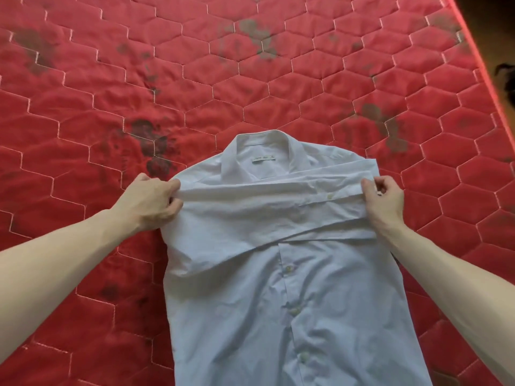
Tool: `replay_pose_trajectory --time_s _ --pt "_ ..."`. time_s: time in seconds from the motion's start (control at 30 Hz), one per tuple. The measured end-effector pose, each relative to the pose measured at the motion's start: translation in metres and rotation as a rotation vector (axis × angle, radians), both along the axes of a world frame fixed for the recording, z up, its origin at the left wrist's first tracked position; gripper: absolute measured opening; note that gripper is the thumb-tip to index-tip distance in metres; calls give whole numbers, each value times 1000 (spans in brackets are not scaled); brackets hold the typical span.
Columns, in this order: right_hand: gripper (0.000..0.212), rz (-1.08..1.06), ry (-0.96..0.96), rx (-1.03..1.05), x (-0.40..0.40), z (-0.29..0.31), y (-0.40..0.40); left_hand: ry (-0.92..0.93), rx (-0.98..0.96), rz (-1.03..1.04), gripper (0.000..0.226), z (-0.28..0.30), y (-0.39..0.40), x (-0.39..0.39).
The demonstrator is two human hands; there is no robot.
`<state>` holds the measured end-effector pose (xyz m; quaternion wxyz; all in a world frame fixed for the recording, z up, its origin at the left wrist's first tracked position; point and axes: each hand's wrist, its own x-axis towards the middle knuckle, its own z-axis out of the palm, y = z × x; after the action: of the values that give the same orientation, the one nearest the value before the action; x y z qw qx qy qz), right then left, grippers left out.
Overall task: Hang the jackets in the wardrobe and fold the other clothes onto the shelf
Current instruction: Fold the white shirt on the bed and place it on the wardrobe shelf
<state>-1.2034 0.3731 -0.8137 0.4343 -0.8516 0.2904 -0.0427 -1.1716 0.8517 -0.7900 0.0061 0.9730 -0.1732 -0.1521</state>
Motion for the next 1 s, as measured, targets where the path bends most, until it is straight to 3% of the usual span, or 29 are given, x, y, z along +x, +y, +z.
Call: replay_pose_trajectory --time_s 0.07,0.2,0.27,0.33,0.43,0.5,0.63,0.8,1.0 --pt "21 21 31 -66 1 -1 -4 -145 102 31 41 -10 -3 -12" --pt "47 61 57 -426 -9 -9 4 -354 -140 238 45 -15 -39 -54" --pt "47 235 -29 -544 -19 -14 15 -309 -215 150 52 -25 -63 -80" --pt "50 512 -50 -600 -29 -21 23 -174 -168 69 61 -43 -77 -103" --pt "58 751 96 -672 -37 -30 33 -27 -51 200 71 -68 -61 -112" --pt "66 760 220 -697 -40 -34 34 20 -1 262 76 -80 -34 -111" --pt "77 798 349 -712 -40 -40 26 -6 52 185 79 -82 -4 -101" --pt "65 699 126 -735 -55 -37 30 -213 -87 194 69 -70 -36 -115" --pt "63 572 34 -724 -109 -39 16 -223 -222 -108 61 -74 -99 -188"
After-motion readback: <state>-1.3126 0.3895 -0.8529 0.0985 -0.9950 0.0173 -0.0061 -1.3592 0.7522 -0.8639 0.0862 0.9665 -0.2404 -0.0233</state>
